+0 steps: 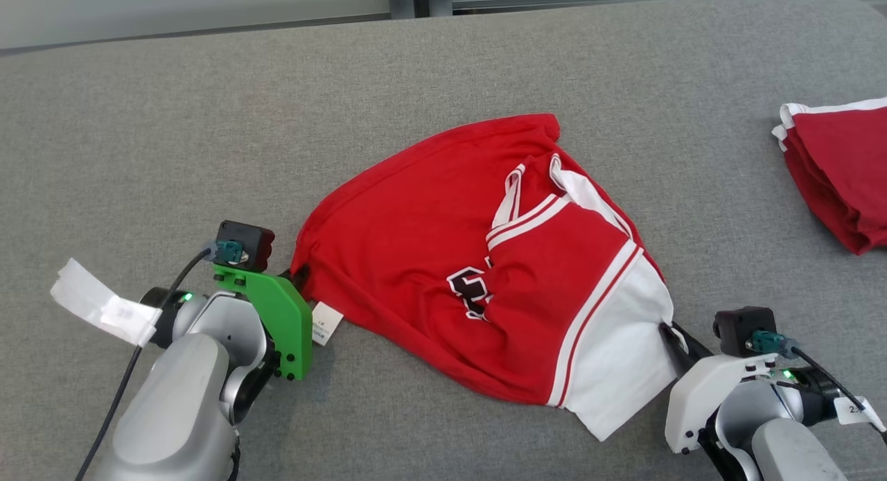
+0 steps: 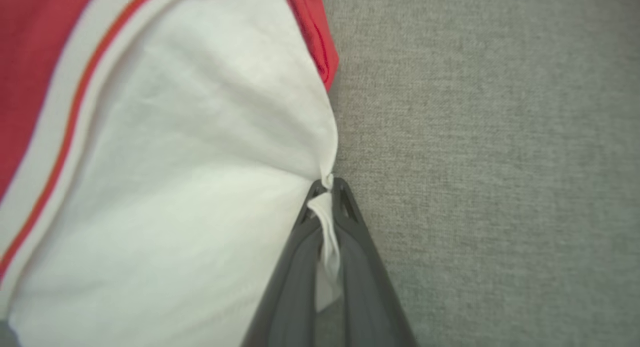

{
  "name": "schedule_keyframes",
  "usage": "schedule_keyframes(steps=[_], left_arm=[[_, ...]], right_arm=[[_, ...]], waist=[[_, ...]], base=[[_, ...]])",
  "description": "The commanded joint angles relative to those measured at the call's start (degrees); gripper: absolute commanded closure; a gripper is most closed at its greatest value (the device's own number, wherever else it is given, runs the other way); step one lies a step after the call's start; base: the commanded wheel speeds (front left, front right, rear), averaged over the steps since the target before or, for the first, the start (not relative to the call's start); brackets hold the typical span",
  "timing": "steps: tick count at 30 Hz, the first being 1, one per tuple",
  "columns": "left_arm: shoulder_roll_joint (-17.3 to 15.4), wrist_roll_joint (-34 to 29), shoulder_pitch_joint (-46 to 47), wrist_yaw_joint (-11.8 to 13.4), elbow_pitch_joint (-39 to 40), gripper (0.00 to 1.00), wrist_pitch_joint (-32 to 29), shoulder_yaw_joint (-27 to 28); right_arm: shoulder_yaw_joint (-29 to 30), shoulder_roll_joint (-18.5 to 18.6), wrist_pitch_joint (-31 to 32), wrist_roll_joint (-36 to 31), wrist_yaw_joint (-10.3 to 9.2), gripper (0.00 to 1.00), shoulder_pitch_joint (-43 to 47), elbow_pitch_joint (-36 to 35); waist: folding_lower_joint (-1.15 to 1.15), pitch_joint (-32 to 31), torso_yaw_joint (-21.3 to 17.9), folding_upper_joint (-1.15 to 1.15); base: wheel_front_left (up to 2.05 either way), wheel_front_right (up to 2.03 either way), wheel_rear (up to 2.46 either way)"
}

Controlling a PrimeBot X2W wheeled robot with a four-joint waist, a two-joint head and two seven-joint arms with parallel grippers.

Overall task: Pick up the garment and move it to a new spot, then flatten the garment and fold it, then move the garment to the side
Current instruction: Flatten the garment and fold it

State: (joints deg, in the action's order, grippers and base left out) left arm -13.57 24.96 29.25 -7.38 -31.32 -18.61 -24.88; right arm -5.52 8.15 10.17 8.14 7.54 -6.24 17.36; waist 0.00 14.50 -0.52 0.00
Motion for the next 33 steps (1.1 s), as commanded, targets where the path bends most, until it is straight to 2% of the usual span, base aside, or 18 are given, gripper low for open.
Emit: schedule_keyframes(steps=[1, 4, 9, 16, 21, 27, 33], left_arm=[[-0.8, 1.4, -1.4, -0.2, 1.7, 1.00, -0.3, 0.3], [-1.1, 5.1, -3.2, -0.2, 6.4, 1.00, -1.1, 1.9], [-3.1, 13.9, -8.2, -0.2, 18.7, 1.00, -5.0, 5.7], [-5.9, 26.3, -15.0, 2.0, 37.9, 1.00, -10.0, 14.2], [-6.2, 32.9, -16.8, 3.5, 46.6, 1.00, -12.2, 18.3], [-5.7, 40.2, -19.0, 5.6, 56.9, 1.00, -14.0, 22.4], [-4.3, 46.2, -16.3, 8.8, 65.5, 1.00, -15.0, 25.5]], right_arm=[[-0.2, -0.5, 0.9, 2.7, -0.10, 1.00, 2.5, 1.8], [0.3, -1.1, 1.2, 9.0, -0.05, 1.00, 1.8, -1.6], [1.7, 2.0, 4.6, 22.1, -0.06, 1.00, 1.8, -12.3], [10.5, 6.4, 10.2, 37.0, -0.05, 1.00, 3.1, -28.7], [16.5, 7.3, 13.8, 43.1, -0.05, 1.00, 1.4, -35.3], [24.6, 6.4, 18.2, 50.5, -0.05, 1.00, -2.4, -42.5], [31.5, 6.6, 23.1, 53.5, -0.05, 1.00, -7.7, -46.8]], waist=[[0.00, -0.5, 0.1, 0.00], [0.00, -1.1, 0.0, 0.00], [0.00, -2.0, -0.4, 0.00], [0.00, -3.3, -0.5, 0.00], [0.00, -4.0, -0.5, 0.00], [0.00, -5.1, -0.8, 0.00], [0.00, -4.1, -0.3, 0.00]], base=[[0.00, 0.00, 0.00], [0.00, 0.00, 0.00], [0.00, 0.00, 0.00], [0.00, 0.00, 0.00], [0.00, 0.00, 0.00], [0.00, 0.00, 0.00], [0.00, 0.00, 0.00]])
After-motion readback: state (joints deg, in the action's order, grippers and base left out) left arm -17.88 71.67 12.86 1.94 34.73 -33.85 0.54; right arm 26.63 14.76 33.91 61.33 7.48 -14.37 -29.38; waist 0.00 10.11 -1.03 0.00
